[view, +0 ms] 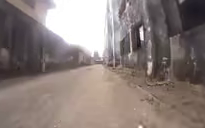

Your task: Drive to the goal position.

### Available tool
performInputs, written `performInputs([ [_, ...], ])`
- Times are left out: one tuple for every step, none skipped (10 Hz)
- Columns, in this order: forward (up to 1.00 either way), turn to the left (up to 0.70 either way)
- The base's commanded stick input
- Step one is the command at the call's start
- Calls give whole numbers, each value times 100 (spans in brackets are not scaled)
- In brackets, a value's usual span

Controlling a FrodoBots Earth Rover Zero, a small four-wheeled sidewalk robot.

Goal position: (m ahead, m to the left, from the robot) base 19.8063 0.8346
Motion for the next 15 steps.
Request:
performInputs([
  [100,0],
  [100,0],
  [100,0],
  [100,0],
  [100,0],
  [100,0],
  [100,-2],
  [100,-20],
  [100,0],
  [100,0],
  [100,0],
  [100,0],
  [100,0],
  [100,0],
  [100,0],
])
